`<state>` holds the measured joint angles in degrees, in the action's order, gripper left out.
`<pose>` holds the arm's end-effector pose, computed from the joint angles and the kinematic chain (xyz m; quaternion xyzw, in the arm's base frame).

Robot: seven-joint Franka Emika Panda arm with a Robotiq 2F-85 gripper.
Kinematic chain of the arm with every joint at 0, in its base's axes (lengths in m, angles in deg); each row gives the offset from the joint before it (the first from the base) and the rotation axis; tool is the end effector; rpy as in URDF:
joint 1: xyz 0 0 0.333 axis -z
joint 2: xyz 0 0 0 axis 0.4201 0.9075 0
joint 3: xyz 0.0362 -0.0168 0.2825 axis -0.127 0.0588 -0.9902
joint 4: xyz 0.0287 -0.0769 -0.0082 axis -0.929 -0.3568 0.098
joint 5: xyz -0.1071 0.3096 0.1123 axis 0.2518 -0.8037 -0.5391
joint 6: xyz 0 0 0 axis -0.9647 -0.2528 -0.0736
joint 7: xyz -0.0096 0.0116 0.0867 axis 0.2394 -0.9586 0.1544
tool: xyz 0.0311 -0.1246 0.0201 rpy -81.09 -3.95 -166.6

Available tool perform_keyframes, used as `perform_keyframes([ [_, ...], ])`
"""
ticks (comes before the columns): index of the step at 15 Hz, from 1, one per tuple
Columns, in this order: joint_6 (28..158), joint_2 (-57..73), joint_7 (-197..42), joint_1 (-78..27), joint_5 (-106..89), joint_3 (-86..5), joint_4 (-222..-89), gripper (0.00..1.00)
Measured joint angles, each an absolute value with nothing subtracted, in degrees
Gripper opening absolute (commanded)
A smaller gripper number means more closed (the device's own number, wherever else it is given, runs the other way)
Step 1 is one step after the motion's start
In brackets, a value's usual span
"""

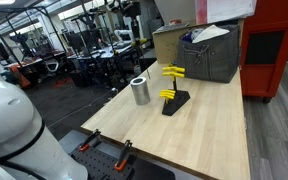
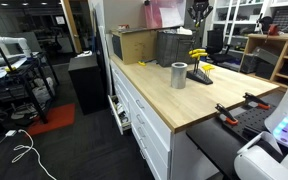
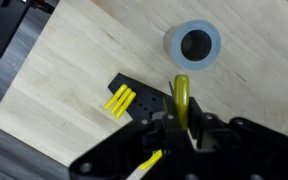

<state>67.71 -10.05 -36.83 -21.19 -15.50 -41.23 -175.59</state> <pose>0.4986 -0.0539 0.4481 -0.8942 0.4463 0.0210 0.0268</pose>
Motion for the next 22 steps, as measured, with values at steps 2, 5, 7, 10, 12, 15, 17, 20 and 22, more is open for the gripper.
perform_keyframes([
  [2, 67.21, -10.06, -37.63, -21.62, -15.50, -41.85, -174.27, 0.04],
  [5, 65.82, -10.07, -38.98, -22.39, -15.93, -42.65, -172.73, 0.04],
  [7, 64.50, -10.07, -40.36, -22.87, -17.00, -43.20, -172.15, 0.04],
  [10, 63.04, -9.94, -41.94, -23.59, -17.90, -44.06, -172.13, 0.04],
  [12, 62.61, -9.59, -42.16, -24.12, -17.98, -44.49, -172.20, 0.04],
  [15, 62.92, -8.32, -42.16, -24.61, -17.82, -45.14, -172.47, 0.04],
  [17, 63.84, -6.88, -42.16, -24.90, -17.74, -45.41, -172.74, 0.04],
  [20, 65.78, -4.78, -42.16, -25.52, -17.37, -45.43, -173.42, 0.04],
  [22, 67.83, -3.38, -42.16, -25.90, -16.59, -45.44, -174.06, 0.04],
])
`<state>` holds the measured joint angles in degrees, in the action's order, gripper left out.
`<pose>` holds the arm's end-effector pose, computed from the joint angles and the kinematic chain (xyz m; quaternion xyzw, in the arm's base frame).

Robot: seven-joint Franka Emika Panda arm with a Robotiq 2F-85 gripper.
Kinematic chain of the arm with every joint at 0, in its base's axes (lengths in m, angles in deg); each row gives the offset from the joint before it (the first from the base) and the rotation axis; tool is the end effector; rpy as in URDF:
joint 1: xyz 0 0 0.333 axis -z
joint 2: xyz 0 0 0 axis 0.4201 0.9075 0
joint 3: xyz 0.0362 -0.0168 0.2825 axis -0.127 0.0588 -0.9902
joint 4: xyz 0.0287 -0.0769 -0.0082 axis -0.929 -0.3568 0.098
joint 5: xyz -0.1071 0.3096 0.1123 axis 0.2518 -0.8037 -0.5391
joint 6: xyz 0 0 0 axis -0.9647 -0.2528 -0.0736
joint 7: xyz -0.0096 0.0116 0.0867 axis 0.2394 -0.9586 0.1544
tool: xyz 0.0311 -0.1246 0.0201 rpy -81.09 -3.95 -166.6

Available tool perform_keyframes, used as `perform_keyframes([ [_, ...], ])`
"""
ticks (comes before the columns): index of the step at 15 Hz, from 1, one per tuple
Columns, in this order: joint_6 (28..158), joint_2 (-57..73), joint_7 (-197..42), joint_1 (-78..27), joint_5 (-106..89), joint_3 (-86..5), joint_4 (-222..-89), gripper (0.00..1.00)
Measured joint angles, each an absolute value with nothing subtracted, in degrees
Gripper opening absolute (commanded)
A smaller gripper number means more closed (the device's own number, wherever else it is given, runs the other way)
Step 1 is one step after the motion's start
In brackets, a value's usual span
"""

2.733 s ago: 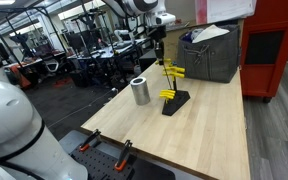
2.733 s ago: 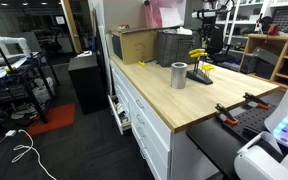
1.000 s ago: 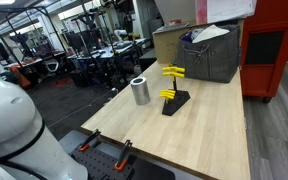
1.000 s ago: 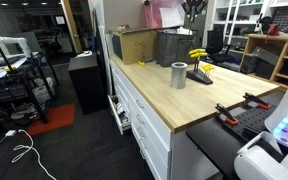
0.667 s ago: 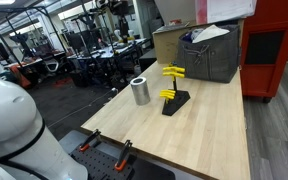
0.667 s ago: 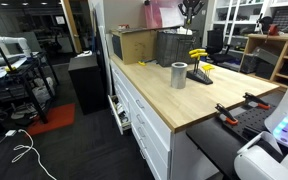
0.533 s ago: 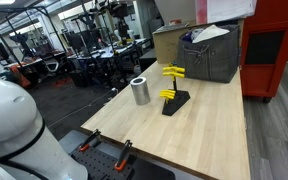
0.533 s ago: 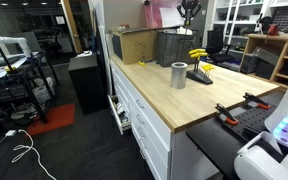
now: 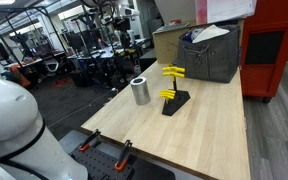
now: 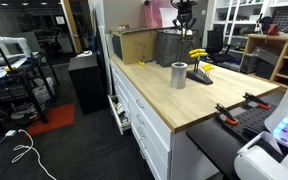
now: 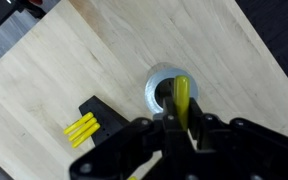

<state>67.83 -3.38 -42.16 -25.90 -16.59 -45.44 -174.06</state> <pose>0.5169 0.0265 0.4003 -0.9393 0.3362 0.0655 0.0180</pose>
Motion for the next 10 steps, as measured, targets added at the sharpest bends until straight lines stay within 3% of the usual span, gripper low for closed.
perform_keyframes([
  [10, 72.71, 0.08, -42.16, -27.17, -12.69, -45.45, -177.28, 0.04],
])
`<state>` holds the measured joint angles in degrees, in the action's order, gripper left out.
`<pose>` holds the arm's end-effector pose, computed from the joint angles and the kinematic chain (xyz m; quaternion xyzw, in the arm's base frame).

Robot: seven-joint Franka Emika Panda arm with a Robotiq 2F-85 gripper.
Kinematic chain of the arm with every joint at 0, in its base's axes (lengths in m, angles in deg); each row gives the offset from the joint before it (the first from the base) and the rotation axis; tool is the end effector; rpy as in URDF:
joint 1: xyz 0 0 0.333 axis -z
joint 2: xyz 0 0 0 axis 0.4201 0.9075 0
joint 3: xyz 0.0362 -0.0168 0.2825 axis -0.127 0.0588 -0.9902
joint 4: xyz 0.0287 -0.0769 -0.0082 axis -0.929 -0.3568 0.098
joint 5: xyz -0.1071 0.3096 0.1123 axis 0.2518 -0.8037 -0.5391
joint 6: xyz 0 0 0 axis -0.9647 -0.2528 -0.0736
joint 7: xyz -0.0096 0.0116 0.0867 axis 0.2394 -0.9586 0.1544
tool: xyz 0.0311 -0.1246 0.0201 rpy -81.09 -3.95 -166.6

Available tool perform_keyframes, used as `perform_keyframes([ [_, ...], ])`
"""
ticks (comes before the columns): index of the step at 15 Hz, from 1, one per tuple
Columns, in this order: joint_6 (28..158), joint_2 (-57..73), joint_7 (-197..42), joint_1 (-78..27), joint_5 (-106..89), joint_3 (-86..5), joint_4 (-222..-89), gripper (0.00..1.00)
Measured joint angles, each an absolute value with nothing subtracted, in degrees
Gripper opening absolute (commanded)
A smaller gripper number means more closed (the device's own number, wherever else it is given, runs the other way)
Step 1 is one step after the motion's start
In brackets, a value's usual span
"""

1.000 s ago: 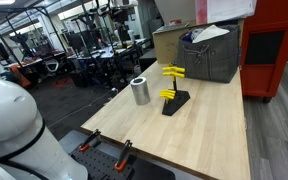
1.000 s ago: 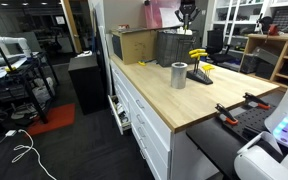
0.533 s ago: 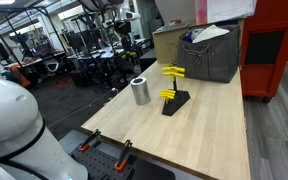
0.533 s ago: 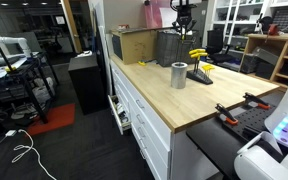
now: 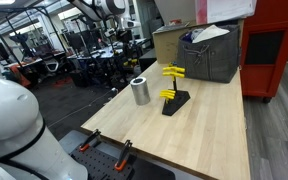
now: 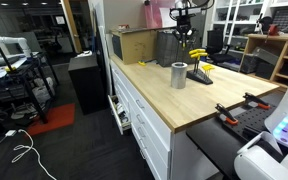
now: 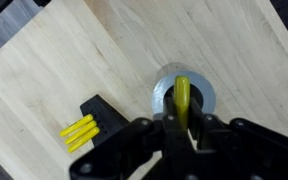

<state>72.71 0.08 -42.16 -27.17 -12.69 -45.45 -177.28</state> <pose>0.5180 0.0316 0.3520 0.9468 -0.3140 -0.0689 0.0175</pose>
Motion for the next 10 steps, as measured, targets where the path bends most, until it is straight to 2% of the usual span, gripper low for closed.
perform_keyframes([
  [10, 75.11, 1.32, -42.16, -31.28, -4.82, -46.34, -177.99, 0.04],
])
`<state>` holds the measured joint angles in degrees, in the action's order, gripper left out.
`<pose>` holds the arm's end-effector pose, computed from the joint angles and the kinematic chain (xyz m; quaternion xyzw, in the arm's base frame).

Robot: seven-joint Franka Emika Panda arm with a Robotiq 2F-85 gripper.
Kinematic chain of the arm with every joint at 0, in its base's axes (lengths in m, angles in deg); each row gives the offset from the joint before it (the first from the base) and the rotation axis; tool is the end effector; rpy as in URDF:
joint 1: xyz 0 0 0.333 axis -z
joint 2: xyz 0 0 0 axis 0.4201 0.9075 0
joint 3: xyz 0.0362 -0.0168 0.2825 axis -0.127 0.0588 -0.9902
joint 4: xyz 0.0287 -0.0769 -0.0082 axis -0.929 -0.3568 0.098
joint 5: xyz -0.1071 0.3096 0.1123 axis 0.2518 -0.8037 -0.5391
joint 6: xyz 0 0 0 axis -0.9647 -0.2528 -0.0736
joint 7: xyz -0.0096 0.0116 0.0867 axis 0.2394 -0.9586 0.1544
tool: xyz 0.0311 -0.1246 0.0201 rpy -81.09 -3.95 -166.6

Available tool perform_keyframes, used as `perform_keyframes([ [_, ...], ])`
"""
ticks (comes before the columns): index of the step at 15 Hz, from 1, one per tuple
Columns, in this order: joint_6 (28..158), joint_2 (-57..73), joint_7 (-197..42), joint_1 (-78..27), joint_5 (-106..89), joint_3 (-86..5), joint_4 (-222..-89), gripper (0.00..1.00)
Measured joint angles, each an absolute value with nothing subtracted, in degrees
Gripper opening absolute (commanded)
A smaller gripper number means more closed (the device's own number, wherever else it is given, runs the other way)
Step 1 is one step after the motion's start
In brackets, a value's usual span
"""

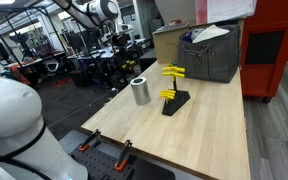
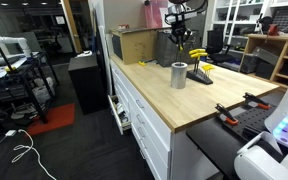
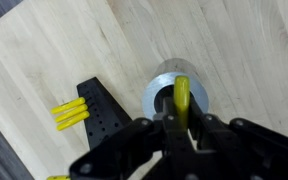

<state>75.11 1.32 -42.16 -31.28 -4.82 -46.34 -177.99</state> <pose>0.5180 0.0665 0.3392 0.9676 -0.2387 -0.0408 0.0717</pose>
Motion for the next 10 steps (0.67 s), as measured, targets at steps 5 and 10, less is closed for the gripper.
perform_keyframes([
  [5, 76.72, 2.99, -42.15, -31.74, -1.71, -46.38, -177.91, 0.04],
  [10, 77.13, 4.30, -42.14, -32.60, 0.40, -46.39, -177.54, 0.43],
])
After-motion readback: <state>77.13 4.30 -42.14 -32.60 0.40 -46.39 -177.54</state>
